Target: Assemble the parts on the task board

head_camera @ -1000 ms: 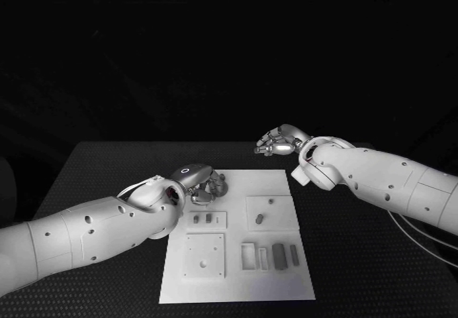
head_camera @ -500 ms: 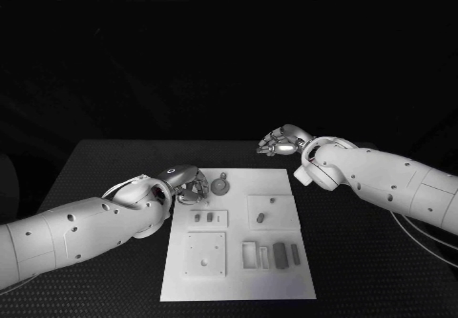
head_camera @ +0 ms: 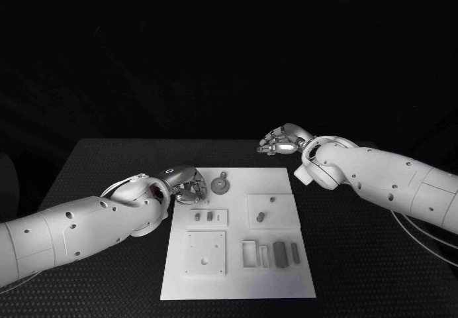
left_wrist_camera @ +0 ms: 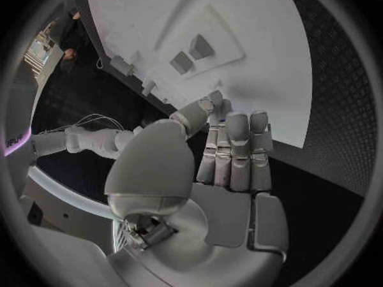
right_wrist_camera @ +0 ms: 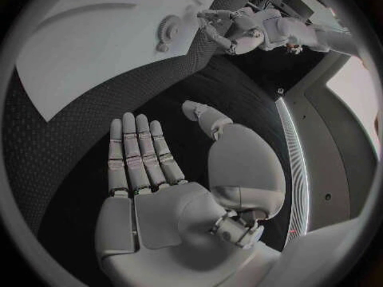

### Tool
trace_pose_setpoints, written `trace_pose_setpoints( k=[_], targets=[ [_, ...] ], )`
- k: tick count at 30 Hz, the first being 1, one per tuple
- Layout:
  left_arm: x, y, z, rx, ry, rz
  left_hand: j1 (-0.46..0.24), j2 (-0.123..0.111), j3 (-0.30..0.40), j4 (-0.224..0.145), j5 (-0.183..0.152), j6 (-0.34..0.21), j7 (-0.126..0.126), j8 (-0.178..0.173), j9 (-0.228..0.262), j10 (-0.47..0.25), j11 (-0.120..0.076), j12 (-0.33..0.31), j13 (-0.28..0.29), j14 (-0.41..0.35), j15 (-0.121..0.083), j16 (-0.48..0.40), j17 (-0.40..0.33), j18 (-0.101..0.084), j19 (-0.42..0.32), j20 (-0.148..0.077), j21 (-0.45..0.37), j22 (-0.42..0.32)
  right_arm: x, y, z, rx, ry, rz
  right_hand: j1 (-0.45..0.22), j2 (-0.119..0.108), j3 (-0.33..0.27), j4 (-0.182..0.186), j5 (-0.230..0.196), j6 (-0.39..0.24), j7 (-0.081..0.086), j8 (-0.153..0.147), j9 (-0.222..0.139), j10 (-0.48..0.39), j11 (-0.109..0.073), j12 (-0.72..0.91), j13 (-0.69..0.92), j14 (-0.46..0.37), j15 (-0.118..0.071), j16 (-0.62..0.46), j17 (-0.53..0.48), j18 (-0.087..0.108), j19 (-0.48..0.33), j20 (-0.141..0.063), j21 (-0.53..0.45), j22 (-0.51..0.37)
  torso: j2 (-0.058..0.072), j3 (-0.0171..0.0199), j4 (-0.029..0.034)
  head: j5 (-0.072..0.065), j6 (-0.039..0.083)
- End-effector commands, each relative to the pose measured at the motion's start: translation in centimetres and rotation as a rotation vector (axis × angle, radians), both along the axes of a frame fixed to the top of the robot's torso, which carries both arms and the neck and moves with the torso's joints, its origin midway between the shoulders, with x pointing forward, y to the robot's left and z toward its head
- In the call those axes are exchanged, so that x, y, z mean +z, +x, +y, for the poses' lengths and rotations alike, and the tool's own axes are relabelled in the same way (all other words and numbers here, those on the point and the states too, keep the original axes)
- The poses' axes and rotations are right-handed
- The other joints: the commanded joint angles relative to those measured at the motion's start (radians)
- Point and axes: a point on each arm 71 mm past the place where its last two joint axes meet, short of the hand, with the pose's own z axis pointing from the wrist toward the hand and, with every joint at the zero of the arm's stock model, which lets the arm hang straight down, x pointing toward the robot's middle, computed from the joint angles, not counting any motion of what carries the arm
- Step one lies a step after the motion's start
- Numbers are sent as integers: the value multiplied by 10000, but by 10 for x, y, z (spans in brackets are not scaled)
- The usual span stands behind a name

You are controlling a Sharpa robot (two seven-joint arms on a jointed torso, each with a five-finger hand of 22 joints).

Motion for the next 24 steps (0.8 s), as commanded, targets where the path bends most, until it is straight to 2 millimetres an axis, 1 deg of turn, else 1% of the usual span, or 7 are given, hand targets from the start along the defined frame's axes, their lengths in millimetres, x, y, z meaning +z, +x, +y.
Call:
trace_pose_setpoints(
  k=[1, 8, 14, 18, 24],
  targets=[
    [-2, 0, -2, -102, 47, 254, -99, 38, 23, 12, 51, 54, -3, 53, 6, 64, 21, -64, -8, 30, -1, 52, -14, 87, 77, -627, 7, 161, 0, 0, 1, 131, 11, 36, -56, 30, -6, -63, -37, -59, 321, 65, -14, 85, 15, -55, -4, -92, 6, 43, -18, -66, -10, 18, -49, 16, 3, 13, -8, 4, -15],
    [-4, -3, -6, -195, -71, 425, -104, 44, 24, 11, 55, 53, -3, 51, 4, 68, 21, -70, -9, 27, -1, 50, -16, 86, 77, -628, 9, 164, -1, 0, 1, 125, 11, 37, -57, 31, -6, -66, -36, -60, 321, 65, -16, 86, 15, -58, -4, -93, 7, 46, -23, -65, -10, 18, -52, 19, -2, 9, -9, -3, -27],
    [-5, -3, -6, -199, -25, 455, -108, 49, 26, 8, 59, 53, -3, 50, 2, 72, 20, -76, -11, 25, -2, 50, -19, 86, 77, -630, 10, 166, -1, -1, 1, 124, 11, 43, -58, 33, -6, -69, -35, -61, 322, 65, -18, 85, 15, -60, -5, -94, 7, 49, -29, -65, -9, 18, -57, 23, -3, 15, -7, -2, -31],
    [-6, -3, -5, -173, -7, 503, -106, 50, 30, 2, 63, 50, -3, 48, -1, 73, 20, -82, -12, 24, -3, 49, -20, 86, 76, -632, 11, 167, -1, -1, 0, 104, 6, 41, -58, 34, -5, -72, -35, -61, 322, 66, -19, 85, 15, -61, -5, -95, 8, 51, -32, -65, -9, 19, -60, 25, -1, 18, -1, -9, -77],
    [-6, -4, -7, -221, 38, 596, -104, 55, 35, -4, 66, 48, -3, 46, -4, 74, 20, -91, -14, 23, -3, 50, -22, 86, 77, -635, 13, 169, -1, -1, 0, 110, 6, 47, -58, 33, -5, -75, -35, -61, 322, 67, -21, 86, 15, -63, -5, -96, 8, 54, -37, -65, -8, 19, -64, 28, -3, 15, -7, 4, -82]
  ],
)
